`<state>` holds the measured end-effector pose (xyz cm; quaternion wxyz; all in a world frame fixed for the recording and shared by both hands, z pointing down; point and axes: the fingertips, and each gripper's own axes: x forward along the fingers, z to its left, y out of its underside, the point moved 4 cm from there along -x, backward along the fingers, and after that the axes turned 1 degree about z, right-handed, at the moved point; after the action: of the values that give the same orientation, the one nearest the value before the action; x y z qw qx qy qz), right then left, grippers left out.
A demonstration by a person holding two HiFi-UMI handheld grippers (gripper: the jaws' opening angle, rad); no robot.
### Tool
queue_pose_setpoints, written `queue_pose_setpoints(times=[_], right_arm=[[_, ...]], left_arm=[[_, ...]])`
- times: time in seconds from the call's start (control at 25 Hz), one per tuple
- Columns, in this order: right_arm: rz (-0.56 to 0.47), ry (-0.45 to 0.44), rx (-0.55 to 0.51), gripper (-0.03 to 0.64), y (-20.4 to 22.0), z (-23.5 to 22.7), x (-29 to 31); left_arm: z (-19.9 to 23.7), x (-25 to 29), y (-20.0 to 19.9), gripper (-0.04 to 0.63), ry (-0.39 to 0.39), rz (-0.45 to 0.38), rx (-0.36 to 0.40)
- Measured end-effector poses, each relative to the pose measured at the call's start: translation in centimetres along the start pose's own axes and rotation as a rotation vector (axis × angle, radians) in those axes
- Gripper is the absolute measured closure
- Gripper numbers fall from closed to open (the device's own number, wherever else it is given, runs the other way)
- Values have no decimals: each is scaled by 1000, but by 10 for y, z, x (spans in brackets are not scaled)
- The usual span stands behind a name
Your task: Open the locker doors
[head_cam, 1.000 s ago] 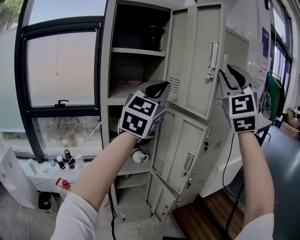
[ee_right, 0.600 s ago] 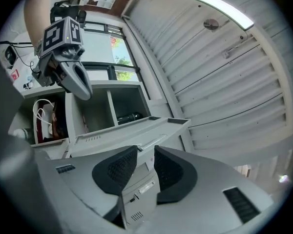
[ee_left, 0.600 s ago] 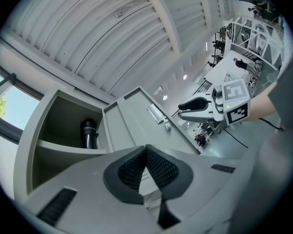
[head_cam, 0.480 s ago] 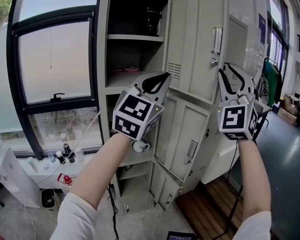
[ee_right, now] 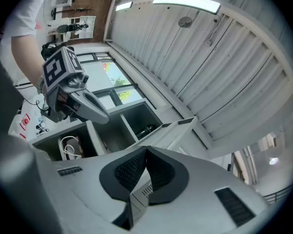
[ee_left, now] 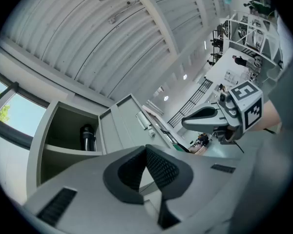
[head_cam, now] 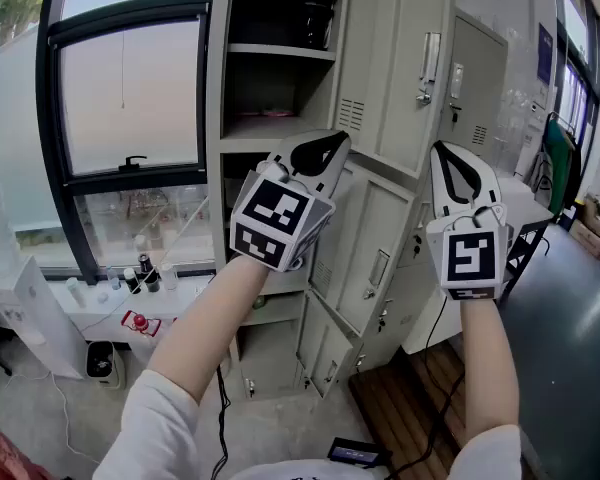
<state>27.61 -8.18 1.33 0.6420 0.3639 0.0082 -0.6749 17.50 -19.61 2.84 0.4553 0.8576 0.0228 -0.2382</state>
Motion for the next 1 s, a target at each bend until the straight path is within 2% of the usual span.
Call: queue_pose_setpoints(times=[0.24, 0.52, 0.72, 1.0], right_arm=[[-39, -83, 79, 592, 6, 13, -37], [-73, -165, 251, 592, 12, 35, -75], [-46, -238, 372, 592, 28, 71, -96], [15, -312, 522, 592, 46, 116, -123]], left_arm=[[-40, -9, 2, 591, -67, 38, -19], [-92, -32, 6, 591, -113, 96, -14], [-126, -51, 22, 591, -116, 164, 0], [-152, -77, 43, 592, -134, 203, -43]])
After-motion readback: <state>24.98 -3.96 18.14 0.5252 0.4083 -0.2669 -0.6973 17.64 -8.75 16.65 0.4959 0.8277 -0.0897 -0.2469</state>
